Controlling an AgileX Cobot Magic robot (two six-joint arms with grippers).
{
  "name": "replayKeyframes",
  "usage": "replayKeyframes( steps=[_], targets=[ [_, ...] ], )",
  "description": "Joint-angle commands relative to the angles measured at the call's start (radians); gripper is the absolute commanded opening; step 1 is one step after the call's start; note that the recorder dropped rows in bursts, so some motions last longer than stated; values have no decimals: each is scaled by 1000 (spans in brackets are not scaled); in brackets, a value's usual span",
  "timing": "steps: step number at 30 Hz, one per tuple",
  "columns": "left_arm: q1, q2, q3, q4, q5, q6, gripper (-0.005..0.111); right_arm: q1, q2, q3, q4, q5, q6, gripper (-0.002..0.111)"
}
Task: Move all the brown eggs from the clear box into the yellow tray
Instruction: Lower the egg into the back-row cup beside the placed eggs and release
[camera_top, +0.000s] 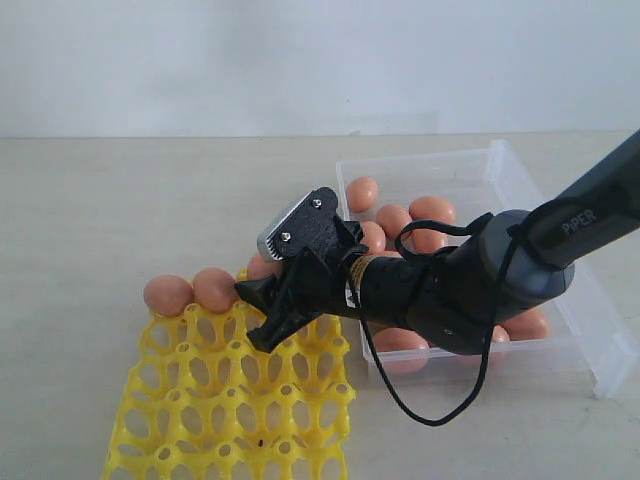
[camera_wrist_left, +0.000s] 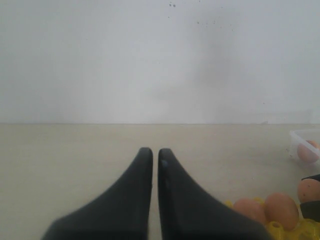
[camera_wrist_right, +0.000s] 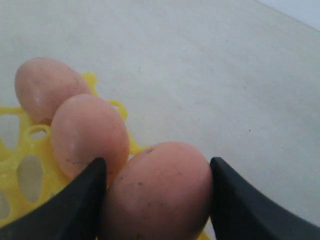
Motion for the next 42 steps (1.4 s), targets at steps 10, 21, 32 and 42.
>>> replayKeyframes(
  steps=[10,21,32,42],
  targets=[
    [3,-3,4,0,1,3,4,2,-2,-3,-94,-1,91,45],
    [3,-3,4,0,1,3,4,2,-4,-3,-108,15,91,54],
    [3,-3,4,0,1,3,4,2,-21,-3,-114,40,89,44],
    [3,-3,4,0,-3,3,4,2,-127,-3,-127,147,151,33]
  ],
)
